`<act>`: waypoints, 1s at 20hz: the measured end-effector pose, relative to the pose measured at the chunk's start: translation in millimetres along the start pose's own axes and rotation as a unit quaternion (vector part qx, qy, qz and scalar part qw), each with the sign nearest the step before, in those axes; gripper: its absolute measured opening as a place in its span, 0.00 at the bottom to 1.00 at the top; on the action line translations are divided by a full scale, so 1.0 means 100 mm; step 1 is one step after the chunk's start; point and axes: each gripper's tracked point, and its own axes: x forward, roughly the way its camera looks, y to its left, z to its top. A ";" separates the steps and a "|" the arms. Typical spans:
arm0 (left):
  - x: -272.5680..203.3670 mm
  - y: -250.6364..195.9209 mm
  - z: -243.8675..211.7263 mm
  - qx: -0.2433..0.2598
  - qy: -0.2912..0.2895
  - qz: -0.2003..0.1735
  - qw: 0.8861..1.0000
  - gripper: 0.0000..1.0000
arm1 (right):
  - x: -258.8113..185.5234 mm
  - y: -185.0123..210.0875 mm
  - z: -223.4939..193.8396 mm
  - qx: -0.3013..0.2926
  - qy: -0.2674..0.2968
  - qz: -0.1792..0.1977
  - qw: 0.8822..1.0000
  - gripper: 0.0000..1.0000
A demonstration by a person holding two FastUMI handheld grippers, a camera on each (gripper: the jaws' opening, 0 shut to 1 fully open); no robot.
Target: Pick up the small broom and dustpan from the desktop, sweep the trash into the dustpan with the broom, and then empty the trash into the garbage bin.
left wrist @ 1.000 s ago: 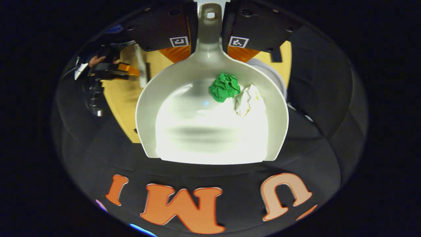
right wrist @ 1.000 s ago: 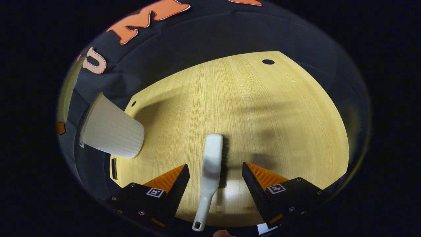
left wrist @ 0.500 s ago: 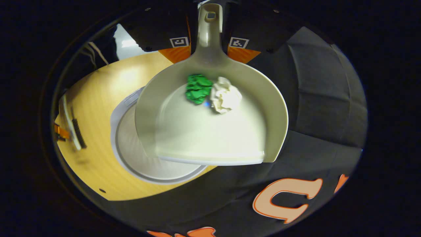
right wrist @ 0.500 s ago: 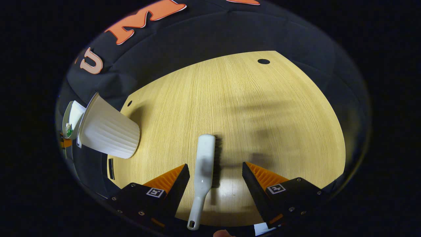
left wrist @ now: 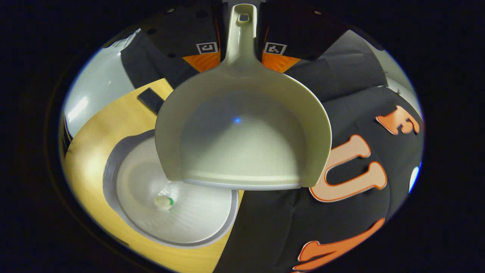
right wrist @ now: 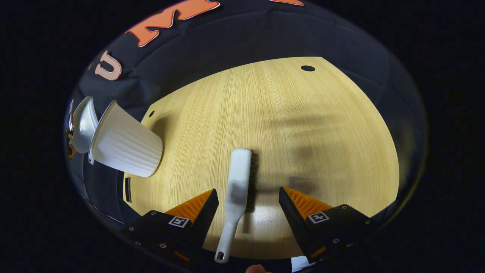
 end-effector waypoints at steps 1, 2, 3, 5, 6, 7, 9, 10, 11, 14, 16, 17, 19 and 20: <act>-0.01 -0.04 0.02 -0.009 -0.007 0.001 1.000 0.30 | 0.00 0.00 -0.01 0.005 0.001 0.001 1.000 0.98; 0.00 -0.16 0.03 -0.039 -0.012 -0.020 0.999 0.30 | -0.01 -0.01 -0.01 0.009 0.000 0.002 1.000 0.97; 0.02 -0.31 0.08 -0.074 -0.023 -0.051 0.996 0.29 | -0.02 -0.01 -0.01 0.011 0.000 0.003 1.000 0.97; 0.01 -0.59 0.23 -0.146 -0.044 -0.102 0.983 0.30 | -0.04 -0.02 0.01 0.015 -0.003 0.002 1.000 0.97; 0.00 -0.71 0.32 -0.181 -0.053 -0.117 0.975 0.30 | -0.05 -0.03 0.03 0.019 -0.005 0.003 1.000 0.97; -0.06 -0.77 0.46 -0.216 -0.067 -0.129 0.965 0.30 | -0.06 -0.02 0.05 0.023 -0.008 0.006 1.000 0.97; 0.04 -0.87 0.74 -0.281 -0.099 -0.152 0.942 0.30 | -0.10 -0.01 0.10 0.025 -0.017 0.005 1.000 0.97; 0.05 -0.93 0.91 -0.312 -0.116 -0.166 0.928 0.30 | -0.12 -0.01 0.14 0.020 -0.024 0.002 1.000 0.97; 0.02 -0.99 1.10 -0.340 -0.137 -0.185 0.912 0.30 | -0.13 -0.04 0.18 0.014 -0.029 -0.003 0.999 0.97; -0.18 -1.19 1.89 -0.419 -0.210 -0.270 0.841 0.30 | -0.21 -0.03 0.29 -0.009 -0.047 -0.010 0.999 0.97; -0.39 -1.35 2.51 -0.445 -0.257 -0.329 0.793 0.30 | -0.26 -0.01 0.37 -0.013 -0.058 -0.011 0.998 0.97; -0.47 -1.41 2.77 -0.446 -0.278 -0.349 0.776 0.30 | -0.27 0.00 0.39 -0.013 -0.061 -0.011 0.998 0.97; -0.70 -1.85 3.05 -0.449 -0.287 -0.388 0.753 0.30 | -0.29 -0.03 0.42 -0.018 -0.068 -0.018 0.997 0.97; -0.74 -2.02 3.25 -0.451 -0.282 -0.407 0.743 0.30 | -0.30 -0.04 0.40 -0.021 -0.068 -0.023 0.997 0.97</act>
